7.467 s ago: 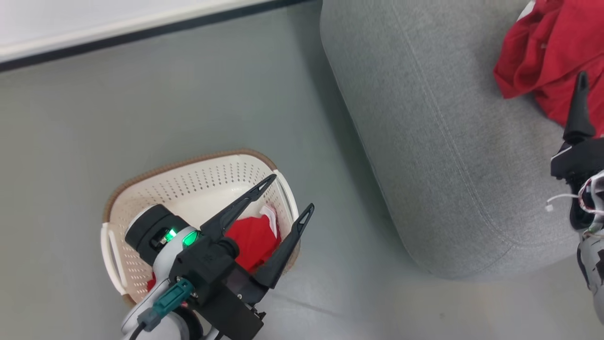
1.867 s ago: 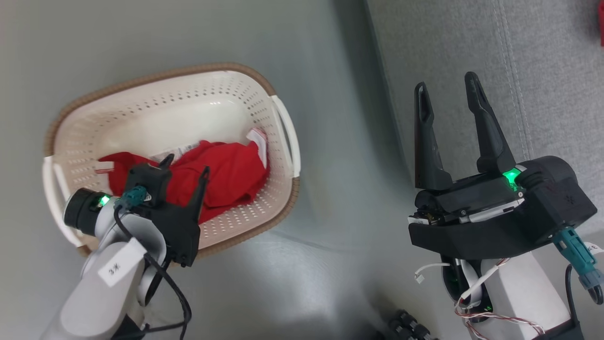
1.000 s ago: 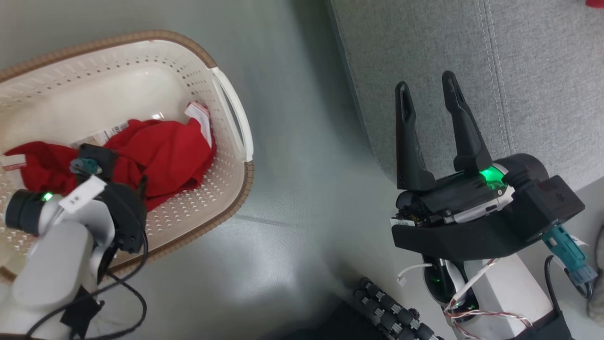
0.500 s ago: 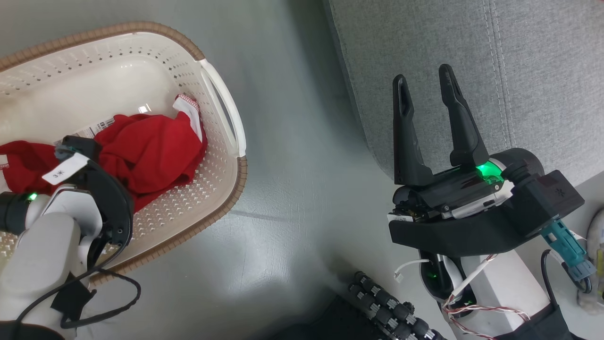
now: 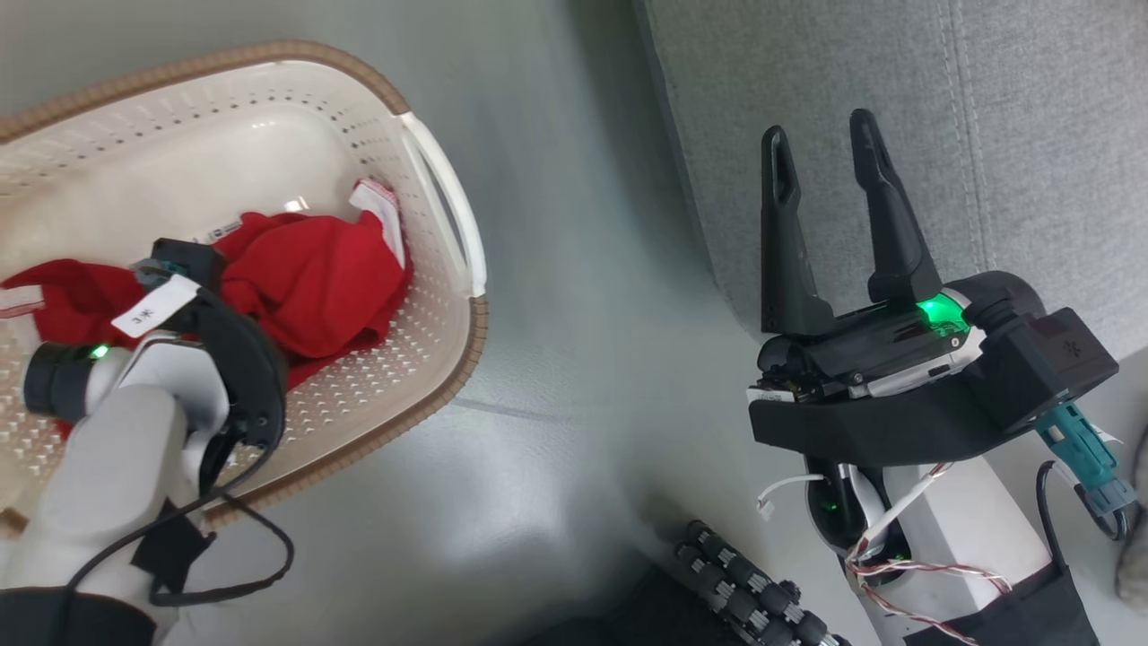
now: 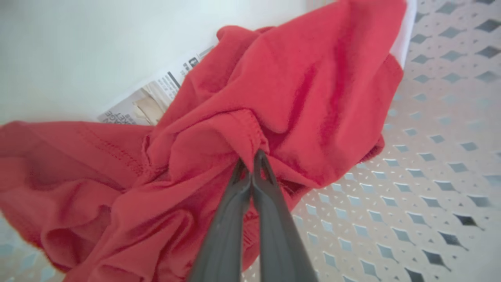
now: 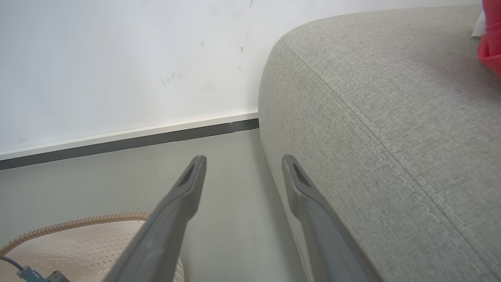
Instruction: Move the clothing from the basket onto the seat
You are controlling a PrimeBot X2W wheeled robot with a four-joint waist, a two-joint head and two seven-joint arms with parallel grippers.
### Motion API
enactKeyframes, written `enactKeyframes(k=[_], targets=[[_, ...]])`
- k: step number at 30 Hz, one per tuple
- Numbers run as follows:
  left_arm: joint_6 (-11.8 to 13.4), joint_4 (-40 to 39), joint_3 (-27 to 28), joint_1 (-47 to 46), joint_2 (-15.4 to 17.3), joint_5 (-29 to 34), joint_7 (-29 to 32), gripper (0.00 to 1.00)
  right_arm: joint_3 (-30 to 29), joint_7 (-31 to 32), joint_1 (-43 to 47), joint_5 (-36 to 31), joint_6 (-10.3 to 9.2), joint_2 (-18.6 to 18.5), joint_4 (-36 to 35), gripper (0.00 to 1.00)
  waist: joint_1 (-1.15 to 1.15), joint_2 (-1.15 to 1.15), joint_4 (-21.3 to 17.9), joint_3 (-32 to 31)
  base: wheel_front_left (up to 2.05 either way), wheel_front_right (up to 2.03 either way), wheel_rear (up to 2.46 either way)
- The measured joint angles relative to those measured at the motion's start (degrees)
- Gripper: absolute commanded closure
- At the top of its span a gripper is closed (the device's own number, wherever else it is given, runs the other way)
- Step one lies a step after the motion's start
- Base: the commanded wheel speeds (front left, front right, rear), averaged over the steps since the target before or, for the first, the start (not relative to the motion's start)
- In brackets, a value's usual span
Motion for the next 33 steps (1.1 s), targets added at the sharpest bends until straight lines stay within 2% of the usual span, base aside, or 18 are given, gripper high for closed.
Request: enactKeyframes(k=[13, 20, 33], targets=[[-0.5, -1.3, 0.6, 0.2, -3.0, -0.7, -8.7, 1.0, -1.8, 0.0, -1.1, -4.0, 0.0, 0.0, 2.6, 0.0, 0.0, 0.0, 3.9, -4.0, 0.0, 0.0, 0.0], [-0.9, -2.9, 1.2, 1.7, -5.6, -1.9, -13.9, 1.0, -3.4, -0.2, -1.0, -6.4, -0.01, -0.1, 3.9, 0.0, 0.0, 0.0, 6.6, -7.2, 0.0, 0.0, 0.0], [-1.5, -6.2, 2.1, 6.5, -8.5, -4.2, -23.7, 1.0, -4.5, -0.2, 0.9, -8.3, 0.0, -3.8, 7.3, 0.0, 0.0, 0.0, 12.1, -15.4, 0.0, 0.0, 0.0]])
